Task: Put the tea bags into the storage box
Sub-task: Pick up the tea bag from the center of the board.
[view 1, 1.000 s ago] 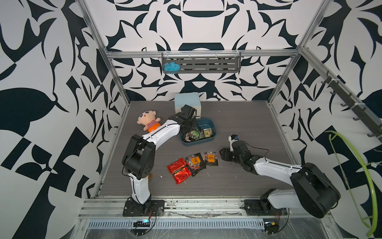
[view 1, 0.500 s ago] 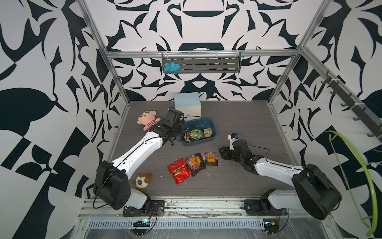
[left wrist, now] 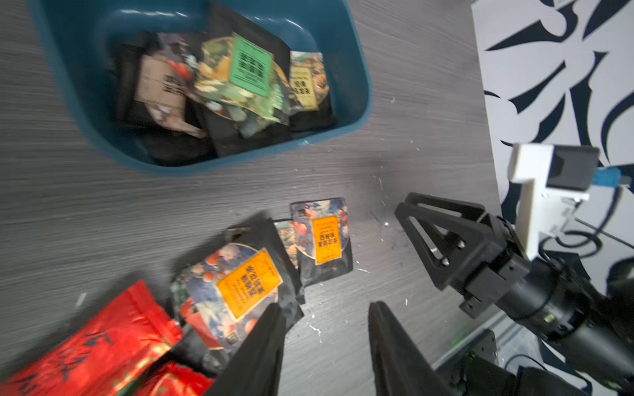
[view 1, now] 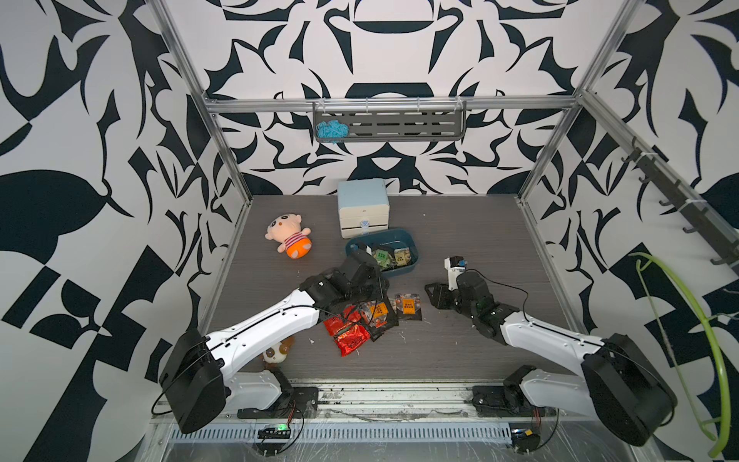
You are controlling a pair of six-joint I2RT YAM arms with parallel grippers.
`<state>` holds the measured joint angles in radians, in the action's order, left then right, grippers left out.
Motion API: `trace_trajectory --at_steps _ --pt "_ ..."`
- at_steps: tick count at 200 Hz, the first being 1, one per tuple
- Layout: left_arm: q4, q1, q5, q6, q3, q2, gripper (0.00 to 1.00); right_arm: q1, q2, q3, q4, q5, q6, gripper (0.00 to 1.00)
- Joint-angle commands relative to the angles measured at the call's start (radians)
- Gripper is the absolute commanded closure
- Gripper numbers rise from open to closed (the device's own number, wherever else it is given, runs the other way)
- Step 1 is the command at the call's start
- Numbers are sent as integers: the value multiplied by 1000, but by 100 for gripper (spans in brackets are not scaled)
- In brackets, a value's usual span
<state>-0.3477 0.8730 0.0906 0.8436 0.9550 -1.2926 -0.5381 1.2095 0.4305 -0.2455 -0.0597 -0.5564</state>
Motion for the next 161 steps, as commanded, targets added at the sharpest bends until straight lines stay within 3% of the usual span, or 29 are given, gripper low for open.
trace_trajectory --at_steps 1,41,90,110,134,161 --pt "38 41 5 34 -4 -59 58 0 -28 33 55 -47 32 53" --pt "51 84 -33 36 38 -179 62 -6 -52 -8 81 -89 62 53" --pt "87 100 -20 64 59 -283 68 -5 47 9 52 -148 52 53" --pt "102 100 -21 70 62 -323 75 -7 86 26 52 -175 53 53" --pt "108 100 -51 68 97 -384 91 -10 118 42 52 -187 52 56" --pt "95 88 -43 71 139 -456 100 -14 150 53 52 -204 46 57"
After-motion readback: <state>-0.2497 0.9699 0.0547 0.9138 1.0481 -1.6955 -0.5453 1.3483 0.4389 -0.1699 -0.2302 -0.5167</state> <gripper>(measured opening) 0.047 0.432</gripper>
